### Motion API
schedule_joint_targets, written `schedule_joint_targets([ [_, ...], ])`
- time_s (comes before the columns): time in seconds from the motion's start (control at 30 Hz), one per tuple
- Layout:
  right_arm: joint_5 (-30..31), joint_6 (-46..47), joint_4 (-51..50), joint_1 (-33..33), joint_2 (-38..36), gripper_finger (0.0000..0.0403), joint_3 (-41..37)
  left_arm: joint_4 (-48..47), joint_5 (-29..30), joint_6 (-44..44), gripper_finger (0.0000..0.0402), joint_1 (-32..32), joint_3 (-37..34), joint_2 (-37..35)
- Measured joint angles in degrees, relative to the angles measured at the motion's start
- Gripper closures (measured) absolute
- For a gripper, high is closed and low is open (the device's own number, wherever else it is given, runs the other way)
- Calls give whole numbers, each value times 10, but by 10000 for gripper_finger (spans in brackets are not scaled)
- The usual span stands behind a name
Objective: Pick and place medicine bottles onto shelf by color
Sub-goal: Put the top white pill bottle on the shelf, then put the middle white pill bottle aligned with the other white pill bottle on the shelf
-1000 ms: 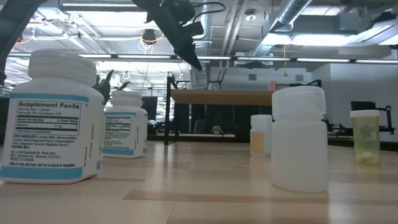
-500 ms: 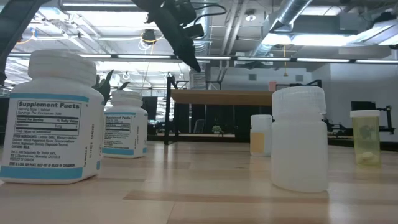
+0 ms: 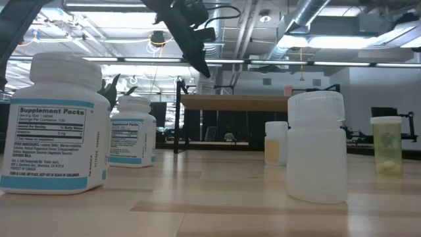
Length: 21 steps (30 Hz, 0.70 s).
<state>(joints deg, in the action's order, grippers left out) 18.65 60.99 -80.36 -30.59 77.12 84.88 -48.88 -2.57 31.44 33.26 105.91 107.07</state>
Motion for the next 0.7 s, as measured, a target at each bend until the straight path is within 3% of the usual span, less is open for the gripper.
schedule_joint_targets([
  [0.3, 0, 0, 0, 0, 0, 275, 0, -6, 0, 10, 179, -3, 0, 0],
  [0.7, 0, 0, 0, 0, 0, 275, 0, -12, 5, 124, 175, -24, 0, 0],
])
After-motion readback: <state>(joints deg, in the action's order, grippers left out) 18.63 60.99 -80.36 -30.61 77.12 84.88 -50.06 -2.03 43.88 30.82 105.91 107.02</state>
